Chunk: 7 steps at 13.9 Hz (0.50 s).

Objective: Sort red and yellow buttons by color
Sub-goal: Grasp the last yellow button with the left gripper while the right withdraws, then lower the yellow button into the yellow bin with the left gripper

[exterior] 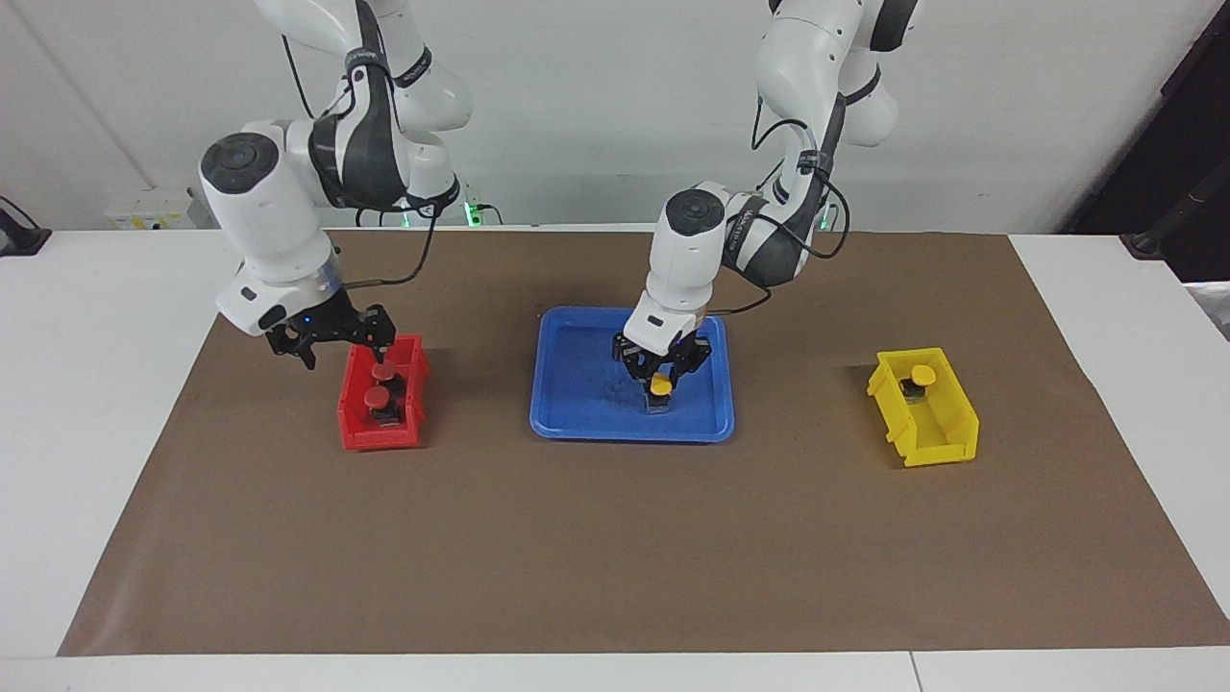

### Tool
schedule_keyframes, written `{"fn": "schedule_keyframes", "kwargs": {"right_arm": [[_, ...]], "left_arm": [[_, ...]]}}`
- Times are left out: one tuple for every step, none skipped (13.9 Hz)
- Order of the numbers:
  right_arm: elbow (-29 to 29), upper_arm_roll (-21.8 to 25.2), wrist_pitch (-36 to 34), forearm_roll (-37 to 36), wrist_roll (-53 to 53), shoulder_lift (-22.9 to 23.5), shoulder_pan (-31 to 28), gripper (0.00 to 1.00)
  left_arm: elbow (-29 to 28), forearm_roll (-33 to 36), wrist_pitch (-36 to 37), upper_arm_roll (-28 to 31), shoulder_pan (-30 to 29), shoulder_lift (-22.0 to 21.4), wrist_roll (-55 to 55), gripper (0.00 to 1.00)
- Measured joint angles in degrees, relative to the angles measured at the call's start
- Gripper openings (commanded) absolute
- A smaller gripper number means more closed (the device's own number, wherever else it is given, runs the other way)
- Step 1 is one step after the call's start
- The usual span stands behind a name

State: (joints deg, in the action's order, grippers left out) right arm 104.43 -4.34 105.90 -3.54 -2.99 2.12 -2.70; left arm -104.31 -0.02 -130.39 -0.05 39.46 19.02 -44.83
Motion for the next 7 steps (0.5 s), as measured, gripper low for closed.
{"fn": "schedule_keyframes", "kwargs": {"right_arm": [[-2.40, 0.06, -3.96, 0.01, 0.00, -1.00, -0.01, 1.00], [-4.40, 0.23, -7.71, 0.02, 0.00, -2.22, -0.08, 1.00], [-6.02, 0.41, -11.09, 0.03, 0.00, -3.43, -0.33, 1.00], [-7.74, 0.50, -14.56, 0.03, -0.01, -4.48, -0.85, 1.00], [-9.64, 0.66, -18.13, 0.04, -0.09, -5.28, -1.36, 1.00], [-11.35, 1.01, -21.10, 0.05, -0.14, -5.75, -1.68, 1.00], [-12.33, 1.51, -22.80, 0.07, -0.17, -5.91, -1.85, 1.00]], "left_arm": [[1.49, 0.01, 1.13, 0.38, -0.04, 0.11, -0.28, 0.02], [3.84, 0.01, 3.60, 1.20, -0.19, 0.15, -0.36, 0.01], [6.52, 0.02, 6.93, 2.03, -0.67, 0.12, -0.36, 0.01], [9.41, 0.10, 10.85, 2.67, -1.69, 0.04, -0.36, 0.01], [12.09, 0.43, 14.53, 3.38, -3.35, -0.18, 0.12, 0.01], [14.10, 0.69, 17.46, 3.91, -5.94, -0.67, 2.59, 0.01], [15.19, 0.76, 19.57, 4.23, -9.04, -1.33, 6.70, 0.01]]}}
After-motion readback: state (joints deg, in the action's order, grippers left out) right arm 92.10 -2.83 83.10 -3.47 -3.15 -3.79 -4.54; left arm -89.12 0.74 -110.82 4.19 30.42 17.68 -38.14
